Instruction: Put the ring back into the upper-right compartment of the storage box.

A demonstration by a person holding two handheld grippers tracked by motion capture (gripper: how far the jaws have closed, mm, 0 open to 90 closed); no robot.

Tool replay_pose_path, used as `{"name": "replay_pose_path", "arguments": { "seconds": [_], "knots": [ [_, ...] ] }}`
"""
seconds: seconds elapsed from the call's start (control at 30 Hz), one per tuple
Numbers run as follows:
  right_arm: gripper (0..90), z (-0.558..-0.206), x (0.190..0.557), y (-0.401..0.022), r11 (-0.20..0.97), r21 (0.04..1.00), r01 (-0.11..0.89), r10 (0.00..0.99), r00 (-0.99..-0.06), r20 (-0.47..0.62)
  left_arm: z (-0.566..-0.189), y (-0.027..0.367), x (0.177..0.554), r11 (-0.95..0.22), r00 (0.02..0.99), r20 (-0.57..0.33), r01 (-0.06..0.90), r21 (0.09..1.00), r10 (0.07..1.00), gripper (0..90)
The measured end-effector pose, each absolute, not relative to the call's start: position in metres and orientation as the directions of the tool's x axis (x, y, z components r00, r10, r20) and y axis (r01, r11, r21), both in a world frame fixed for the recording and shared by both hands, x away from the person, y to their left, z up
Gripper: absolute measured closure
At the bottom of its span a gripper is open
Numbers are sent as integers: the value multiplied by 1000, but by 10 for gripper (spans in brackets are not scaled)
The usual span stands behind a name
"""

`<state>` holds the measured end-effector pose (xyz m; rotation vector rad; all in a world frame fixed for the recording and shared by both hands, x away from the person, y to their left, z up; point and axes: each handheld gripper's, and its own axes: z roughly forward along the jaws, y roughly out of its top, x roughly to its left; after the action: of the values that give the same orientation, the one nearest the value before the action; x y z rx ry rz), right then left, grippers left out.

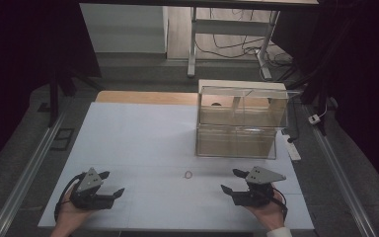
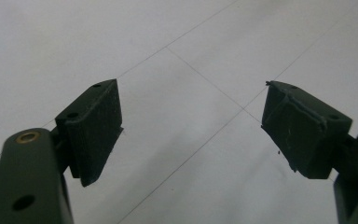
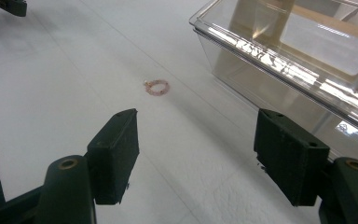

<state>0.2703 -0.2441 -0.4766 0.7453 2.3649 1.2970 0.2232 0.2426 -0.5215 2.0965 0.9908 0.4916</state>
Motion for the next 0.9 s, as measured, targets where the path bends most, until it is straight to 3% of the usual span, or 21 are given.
{"name": "replay_pose_path", "arguments": {
  "seconds": [0.9],
  "knots": [
    [302,-475,281,-196,497,831,252,528,-847,-59,-523,242,221,-421,621,27,499,757,783,204]
  ]
}}
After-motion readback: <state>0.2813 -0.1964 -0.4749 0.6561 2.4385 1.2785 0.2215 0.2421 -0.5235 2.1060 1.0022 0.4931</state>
